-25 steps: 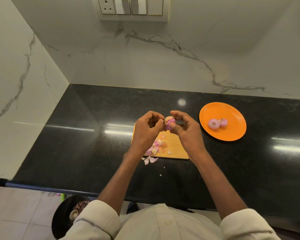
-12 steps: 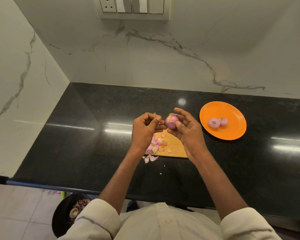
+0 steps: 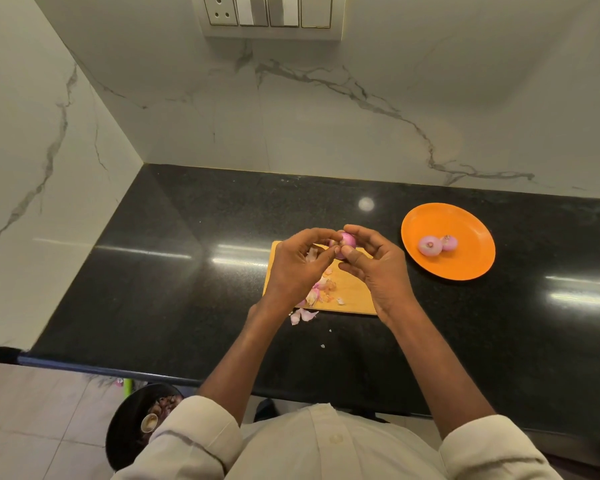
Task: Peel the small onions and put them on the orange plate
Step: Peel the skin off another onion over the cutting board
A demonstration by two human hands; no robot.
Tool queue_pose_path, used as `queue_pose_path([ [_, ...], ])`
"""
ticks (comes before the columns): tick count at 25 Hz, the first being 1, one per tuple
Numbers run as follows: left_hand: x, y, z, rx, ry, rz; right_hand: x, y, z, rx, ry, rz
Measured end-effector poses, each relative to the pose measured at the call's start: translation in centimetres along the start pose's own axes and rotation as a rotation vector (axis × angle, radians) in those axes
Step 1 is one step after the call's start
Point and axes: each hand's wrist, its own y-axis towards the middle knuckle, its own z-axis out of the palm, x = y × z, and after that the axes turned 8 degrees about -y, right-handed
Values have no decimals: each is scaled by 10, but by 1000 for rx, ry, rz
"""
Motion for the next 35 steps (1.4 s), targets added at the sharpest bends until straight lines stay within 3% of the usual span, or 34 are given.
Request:
queue_pose_path([
  [7, -8, 1, 0, 27, 10, -34, 2, 3, -5, -35, -197, -87],
  [17, -5, 3, -6, 45, 39, -35, 3, 3, -6, -49, -209, -111],
  [23, -4, 3, 6, -38, 23, -96, -1, 4, -7, -70, -218, -94],
  [29, -10, 6, 13, -133, 36, -88, 0, 3, -6, -26, 32, -38],
  [35, -9, 3, 9, -107, -220, -162, 2, 4, -5, -51, 179, 31],
])
